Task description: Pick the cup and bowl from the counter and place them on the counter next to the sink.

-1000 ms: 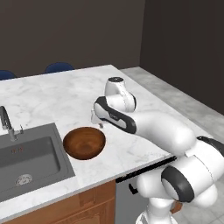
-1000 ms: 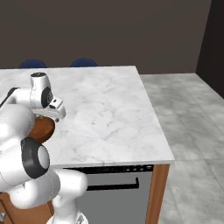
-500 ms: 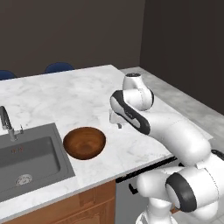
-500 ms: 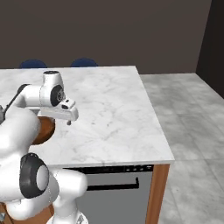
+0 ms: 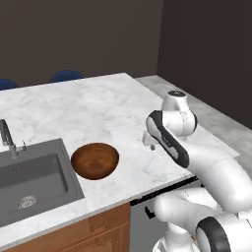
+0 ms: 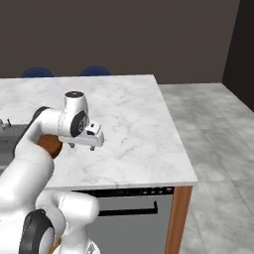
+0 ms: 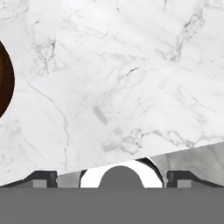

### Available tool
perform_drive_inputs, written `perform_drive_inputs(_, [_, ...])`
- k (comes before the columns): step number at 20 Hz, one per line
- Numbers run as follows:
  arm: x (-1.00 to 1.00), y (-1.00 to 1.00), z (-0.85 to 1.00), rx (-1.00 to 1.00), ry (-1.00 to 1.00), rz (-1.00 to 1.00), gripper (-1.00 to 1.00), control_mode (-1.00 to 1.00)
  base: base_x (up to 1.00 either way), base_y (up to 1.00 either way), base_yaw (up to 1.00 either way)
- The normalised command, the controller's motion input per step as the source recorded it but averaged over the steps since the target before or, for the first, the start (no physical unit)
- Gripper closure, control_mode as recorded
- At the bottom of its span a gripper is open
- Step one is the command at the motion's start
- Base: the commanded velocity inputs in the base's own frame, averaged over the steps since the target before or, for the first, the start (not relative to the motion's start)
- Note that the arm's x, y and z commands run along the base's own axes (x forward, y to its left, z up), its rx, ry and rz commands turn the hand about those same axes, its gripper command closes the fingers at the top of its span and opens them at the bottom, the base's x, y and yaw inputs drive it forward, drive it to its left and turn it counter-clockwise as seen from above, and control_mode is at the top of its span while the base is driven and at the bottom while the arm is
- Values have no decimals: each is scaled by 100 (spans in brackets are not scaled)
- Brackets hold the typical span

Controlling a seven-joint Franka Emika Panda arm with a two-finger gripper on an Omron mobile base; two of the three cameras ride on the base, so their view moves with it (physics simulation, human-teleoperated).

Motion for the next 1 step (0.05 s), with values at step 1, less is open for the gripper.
perform_drive_inputs(1, [0,-11,0,0,0,17,-100,-100,0,0,0])
